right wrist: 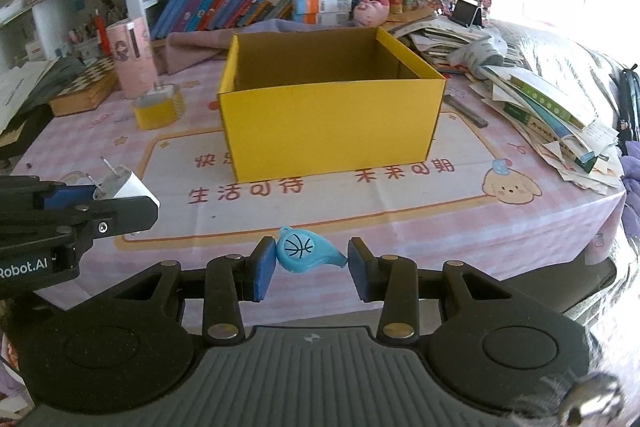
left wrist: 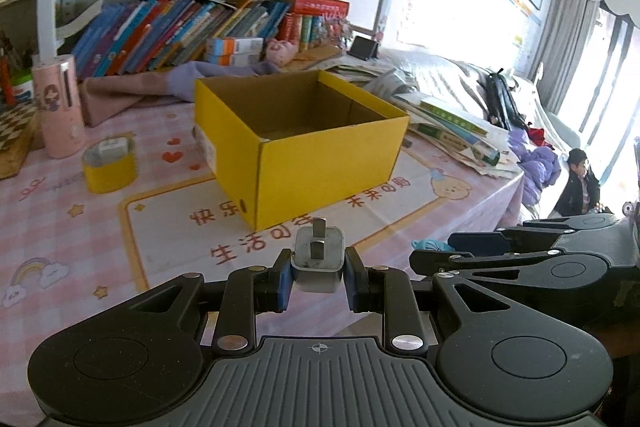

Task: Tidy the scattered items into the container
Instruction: 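Carry the plug adapter and blue whistle with both tools toward the yellow box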

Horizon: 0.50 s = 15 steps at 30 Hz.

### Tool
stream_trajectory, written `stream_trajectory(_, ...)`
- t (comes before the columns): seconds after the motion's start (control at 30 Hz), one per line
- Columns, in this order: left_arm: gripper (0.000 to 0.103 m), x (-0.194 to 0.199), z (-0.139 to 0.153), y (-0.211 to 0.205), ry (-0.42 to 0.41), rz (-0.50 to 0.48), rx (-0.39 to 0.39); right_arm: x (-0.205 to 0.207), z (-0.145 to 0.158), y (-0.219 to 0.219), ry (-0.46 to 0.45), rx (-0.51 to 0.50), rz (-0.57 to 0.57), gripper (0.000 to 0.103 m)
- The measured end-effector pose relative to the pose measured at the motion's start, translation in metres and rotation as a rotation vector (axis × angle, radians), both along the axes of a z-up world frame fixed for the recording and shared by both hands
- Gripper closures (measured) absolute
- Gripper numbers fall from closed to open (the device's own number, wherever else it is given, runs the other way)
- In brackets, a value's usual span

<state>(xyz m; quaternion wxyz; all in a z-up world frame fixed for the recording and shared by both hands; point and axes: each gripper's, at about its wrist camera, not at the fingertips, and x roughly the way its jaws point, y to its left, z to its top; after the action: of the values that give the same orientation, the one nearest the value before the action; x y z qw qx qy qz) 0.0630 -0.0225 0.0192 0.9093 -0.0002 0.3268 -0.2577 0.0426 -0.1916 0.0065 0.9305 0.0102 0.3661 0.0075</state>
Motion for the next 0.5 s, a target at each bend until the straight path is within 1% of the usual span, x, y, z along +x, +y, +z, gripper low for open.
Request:
stream_trajectory(0.27,0.079,0.018,-0.007,-0.02,0.024,-0.035,0.0,0.014,-0.006,-0.016,0.031,-0.005,-0.017,0.066)
stream_trajectory(0.5,0.079,0.035,-0.009,-0.036,0.022,-0.065,-0.003,0.029,-0.009,-0.03,0.041,-0.011,-0.032,0.066)
